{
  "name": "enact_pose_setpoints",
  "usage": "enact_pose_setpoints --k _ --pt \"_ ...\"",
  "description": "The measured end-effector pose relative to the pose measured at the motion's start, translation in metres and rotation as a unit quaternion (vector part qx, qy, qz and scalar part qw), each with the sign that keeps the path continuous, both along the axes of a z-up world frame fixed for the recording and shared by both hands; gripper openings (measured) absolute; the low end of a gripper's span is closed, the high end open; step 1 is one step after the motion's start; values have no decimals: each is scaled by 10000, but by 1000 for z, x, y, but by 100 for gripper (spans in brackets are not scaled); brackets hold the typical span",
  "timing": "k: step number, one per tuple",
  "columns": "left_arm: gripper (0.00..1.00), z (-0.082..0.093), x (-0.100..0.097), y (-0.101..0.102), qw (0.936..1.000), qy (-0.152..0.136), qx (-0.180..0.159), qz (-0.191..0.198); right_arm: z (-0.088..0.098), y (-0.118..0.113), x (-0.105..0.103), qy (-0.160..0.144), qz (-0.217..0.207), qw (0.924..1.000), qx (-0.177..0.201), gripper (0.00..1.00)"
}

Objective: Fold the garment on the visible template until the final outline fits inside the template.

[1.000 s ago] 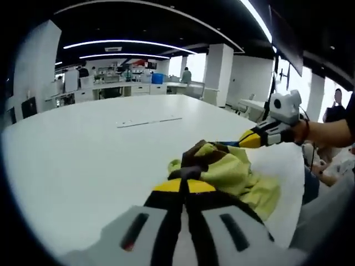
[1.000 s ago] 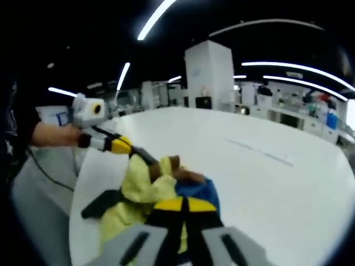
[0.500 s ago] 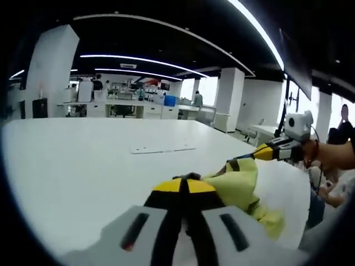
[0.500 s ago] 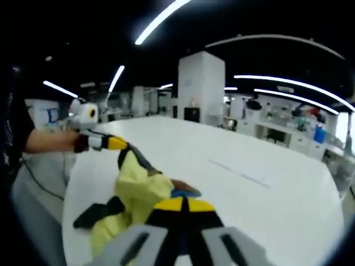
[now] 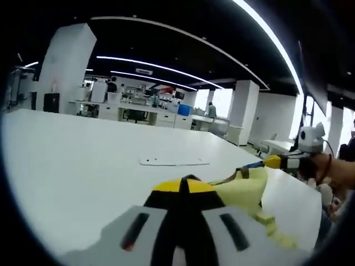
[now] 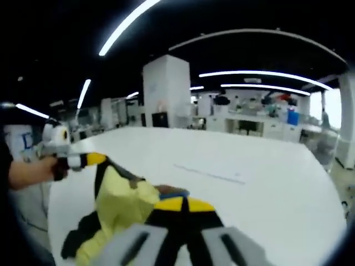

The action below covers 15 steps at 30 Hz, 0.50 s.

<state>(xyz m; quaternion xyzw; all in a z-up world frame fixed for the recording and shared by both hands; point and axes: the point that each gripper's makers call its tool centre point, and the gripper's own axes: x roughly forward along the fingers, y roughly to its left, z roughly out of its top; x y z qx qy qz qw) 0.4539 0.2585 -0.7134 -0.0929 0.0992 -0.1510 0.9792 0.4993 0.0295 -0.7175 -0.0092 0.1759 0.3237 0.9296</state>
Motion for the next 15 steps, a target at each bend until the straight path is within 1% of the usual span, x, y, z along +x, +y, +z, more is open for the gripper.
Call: enact_pose_setpoints --k 2,4,5,7,8,9,12,15 --pt "0 -3 10 4 9999 -22 -119 73 -4 -3 12 133 -266 9994 190 0" --pt "0 -5 17 5 9997 -12 -190 156 -8 -6 22 211 -433 9985 260 0" --pt "0 -6 20 4 9996 -7 -207 189 -11 -7 28 227 -481 9983 250 0" --pt "0 -12 29 5 9994 38 -247 252 -14 -6 29 275 -550 9978 254 0" --pt "0 -14 33 7 9992 61 -265 280 -19 -7 35 329 -635 9971 274 0" --pt "0 -20 41 10 9989 96 -314 336 -21 -7 38 336 -658 9969 260 0" --pt "0 -30 52 17 9974 177 -494 486 -32 -9 51 415 -819 9956 198 0" --pt "0 -41 64 19 9959 212 -677 560 -43 -10 56 534 -1000 9932 246 0"
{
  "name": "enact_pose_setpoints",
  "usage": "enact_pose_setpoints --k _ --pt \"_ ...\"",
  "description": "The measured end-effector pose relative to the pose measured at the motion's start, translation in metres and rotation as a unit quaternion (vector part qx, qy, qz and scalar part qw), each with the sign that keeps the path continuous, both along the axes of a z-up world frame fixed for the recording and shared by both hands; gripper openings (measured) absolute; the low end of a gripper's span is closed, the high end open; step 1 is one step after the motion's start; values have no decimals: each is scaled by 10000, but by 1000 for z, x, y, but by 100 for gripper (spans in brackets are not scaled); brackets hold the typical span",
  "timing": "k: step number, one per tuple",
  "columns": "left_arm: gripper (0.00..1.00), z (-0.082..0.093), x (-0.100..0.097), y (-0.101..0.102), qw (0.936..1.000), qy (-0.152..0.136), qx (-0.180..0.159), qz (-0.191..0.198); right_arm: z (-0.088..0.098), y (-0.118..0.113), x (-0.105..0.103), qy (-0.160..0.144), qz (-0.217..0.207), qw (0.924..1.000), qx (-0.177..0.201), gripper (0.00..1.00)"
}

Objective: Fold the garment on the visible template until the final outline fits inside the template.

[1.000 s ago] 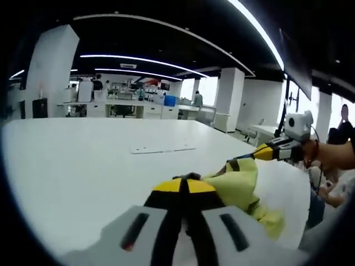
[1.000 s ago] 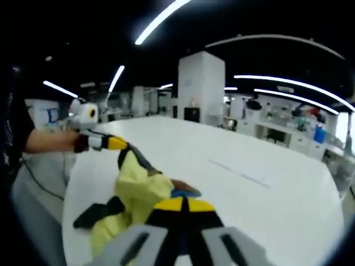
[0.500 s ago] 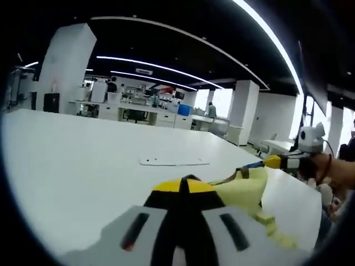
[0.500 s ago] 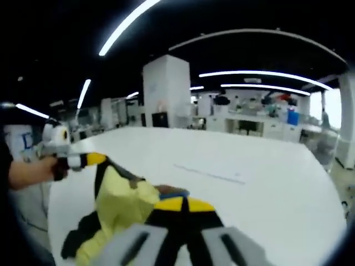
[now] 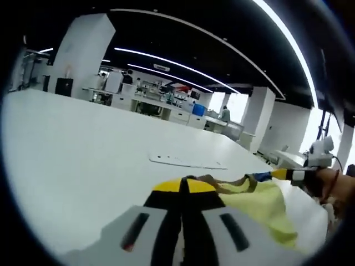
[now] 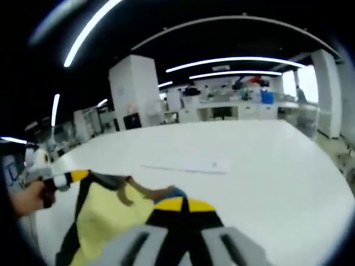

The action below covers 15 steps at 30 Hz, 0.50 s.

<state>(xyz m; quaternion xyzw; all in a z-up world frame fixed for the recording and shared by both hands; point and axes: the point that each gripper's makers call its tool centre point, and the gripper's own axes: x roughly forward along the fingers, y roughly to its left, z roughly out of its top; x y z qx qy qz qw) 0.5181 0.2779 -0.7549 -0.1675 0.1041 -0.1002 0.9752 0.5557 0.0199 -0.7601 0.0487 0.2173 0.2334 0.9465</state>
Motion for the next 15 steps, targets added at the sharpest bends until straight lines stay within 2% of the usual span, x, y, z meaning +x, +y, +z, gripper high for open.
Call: enact_pose_setpoints --k 1,3,7,9,15 --pt "0 -6 3 0 9999 63 -94 18 -7 1 9 51 -40 10000 -13 0" --pt "0 -16 8 0 9996 160 -217 60 -15 1 13 145 -90 9998 -44 0" --pt "0 -32 16 4 9991 323 -250 129 -32 4 22 313 -158 9994 19 0" --pt "0 -42 20 7 9988 443 -152 144 -39 4 22 383 -176 9991 -50 0" --pt "0 -53 20 9 9982 573 95 124 -50 2 25 431 -209 9988 -141 0"
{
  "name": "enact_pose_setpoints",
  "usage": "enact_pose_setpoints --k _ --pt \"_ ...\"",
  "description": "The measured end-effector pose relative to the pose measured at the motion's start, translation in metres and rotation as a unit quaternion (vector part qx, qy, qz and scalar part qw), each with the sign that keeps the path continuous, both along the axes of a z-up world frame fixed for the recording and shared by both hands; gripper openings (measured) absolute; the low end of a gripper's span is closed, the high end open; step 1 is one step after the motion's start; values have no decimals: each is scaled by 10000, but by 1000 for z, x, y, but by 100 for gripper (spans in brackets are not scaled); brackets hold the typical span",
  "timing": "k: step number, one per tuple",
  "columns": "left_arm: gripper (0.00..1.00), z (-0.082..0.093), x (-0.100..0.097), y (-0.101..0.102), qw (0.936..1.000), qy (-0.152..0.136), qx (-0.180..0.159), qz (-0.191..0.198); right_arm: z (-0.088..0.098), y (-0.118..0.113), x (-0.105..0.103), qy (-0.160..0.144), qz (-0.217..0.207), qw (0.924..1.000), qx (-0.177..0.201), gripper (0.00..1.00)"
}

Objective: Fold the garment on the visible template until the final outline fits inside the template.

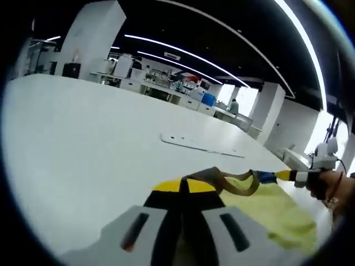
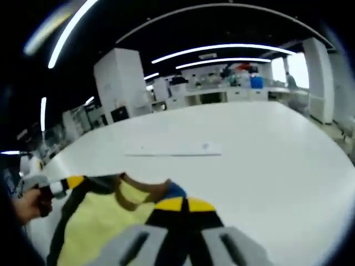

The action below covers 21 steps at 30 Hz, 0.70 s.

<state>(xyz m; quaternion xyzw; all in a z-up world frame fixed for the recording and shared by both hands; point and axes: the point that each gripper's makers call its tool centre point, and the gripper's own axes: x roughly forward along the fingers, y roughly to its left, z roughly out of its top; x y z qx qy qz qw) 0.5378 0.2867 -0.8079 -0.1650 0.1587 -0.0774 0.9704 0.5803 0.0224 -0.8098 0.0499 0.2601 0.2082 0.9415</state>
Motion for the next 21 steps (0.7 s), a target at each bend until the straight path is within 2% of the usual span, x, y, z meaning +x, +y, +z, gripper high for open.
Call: enact_pose_setpoints --k 5,8,12,16,18,21 --pt "0 -5 -4 3 9988 84 478 -46 -5 1 1 23 16 10000 -32 0" --pt "10 2 -5 8 9973 3 729 -60 -6 4 -1 -31 258 9994 -250 0" --pt "27 14 -7 9 9954 -150 941 -100 -1 6 -8 -138 318 9989 -314 22" --pt "40 26 -18 1 9953 -204 902 -271 4 8 -18 -115 447 9987 -209 37" --pt "44 28 -23 0 9910 -259 1219 -494 9 8 -28 -91 465 9989 -36 46" --pt "52 35 -36 -8 9899 -357 1169 -716 12 5 -38 -86 499 9987 34 52"
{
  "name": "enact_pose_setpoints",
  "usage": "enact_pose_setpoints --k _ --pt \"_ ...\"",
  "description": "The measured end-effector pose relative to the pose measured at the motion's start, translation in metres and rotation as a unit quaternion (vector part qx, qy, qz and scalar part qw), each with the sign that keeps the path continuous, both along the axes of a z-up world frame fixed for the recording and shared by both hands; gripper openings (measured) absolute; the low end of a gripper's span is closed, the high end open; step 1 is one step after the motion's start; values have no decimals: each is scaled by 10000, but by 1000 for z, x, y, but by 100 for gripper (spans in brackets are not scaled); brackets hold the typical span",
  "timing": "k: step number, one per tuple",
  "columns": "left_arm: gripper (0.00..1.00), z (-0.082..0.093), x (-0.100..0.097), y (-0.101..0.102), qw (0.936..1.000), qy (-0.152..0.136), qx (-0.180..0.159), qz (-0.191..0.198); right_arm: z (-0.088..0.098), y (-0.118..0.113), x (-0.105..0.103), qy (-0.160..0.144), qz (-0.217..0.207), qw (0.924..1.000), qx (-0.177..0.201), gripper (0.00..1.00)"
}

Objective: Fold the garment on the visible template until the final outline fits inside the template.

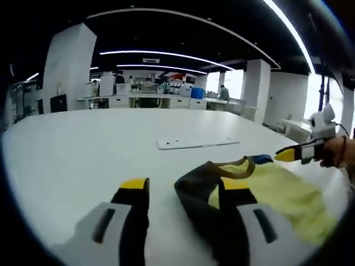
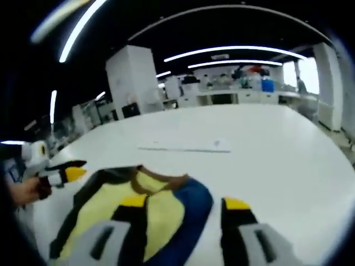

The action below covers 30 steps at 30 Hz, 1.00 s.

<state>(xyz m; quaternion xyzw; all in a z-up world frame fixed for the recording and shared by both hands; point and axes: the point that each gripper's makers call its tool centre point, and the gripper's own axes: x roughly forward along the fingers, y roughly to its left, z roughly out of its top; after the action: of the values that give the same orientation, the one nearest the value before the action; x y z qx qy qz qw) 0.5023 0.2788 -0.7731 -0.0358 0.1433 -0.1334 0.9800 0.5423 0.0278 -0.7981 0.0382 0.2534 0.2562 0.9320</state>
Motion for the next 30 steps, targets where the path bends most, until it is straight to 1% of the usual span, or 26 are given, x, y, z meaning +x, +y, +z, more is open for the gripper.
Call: enact_pose_setpoints --k 1,2,3,5,8,10,11,14,15,17,20,21,24,26,28,29,30 --pt "55 3 -6 -5 9999 -36 -13 -136 0 -1 -4 12 18 10000 0 55" --pt "58 1 -13 -6 9998 13 -1 -212 -1 -3 -10 34 26 10000 -44 59" --pt "61 2 -17 -8 9997 25 -37 -255 -1 -4 -13 41 20 10000 -59 65" --pt "65 4 -26 -12 9993 40 -109 -352 0 -6 -22 51 88 9999 -78 71" --pt "74 6 -40 -20 9984 70 -163 -531 1 -9 -36 69 175 9998 -69 73" --pt "79 4 -48 -23 9974 164 -93 -689 5 -10 -49 84 243 9997 33 75" --pt "80 3 -54 -24 9969 186 -22 -767 5 -8 -57 86 379 9992 31 76" --pt "84 5 -67 -28 9956 229 44 -913 5 -5 -77 114 741 9971 -94 76" --pt "85 7 -72 -30 9950 209 73 -978 2 -6 -85 200 917 9954 -184 76" --pt "86 8 -77 -31 9946 201 83 -1019 2 -4 -94 197 1093 9936 -208 75" --pt "87 10 -90 -35 9931 182 120 -1151 5 -4 -115 301 1253 9916 -111 74" --pt "87 10 -94 -36 9928 187 133 -1172 5 -4 -116 302 1255 9916 -94 74" --pt "87 9 -107 -41 9915 225 179 -1271 0 -6 -128 385 1348 9901 -88 71" --pt "85 9 -113 -43 9913 252 164 -1280 -3 -5 -142 491 1487 9876 -120 70" --pt "84 8 -121 -47 9907 272 126 -1324 -5 -5 -151 511 1542 9866 -141 69" --pt "83 6 -127 -49 9894 308 195 -1404 -7 -6 -157 547 1575 9859 -147 68" --pt "82 5 -129 -50 9892 314 206 -1416 -10 -6 -161 582 1615 9850 -148 67"
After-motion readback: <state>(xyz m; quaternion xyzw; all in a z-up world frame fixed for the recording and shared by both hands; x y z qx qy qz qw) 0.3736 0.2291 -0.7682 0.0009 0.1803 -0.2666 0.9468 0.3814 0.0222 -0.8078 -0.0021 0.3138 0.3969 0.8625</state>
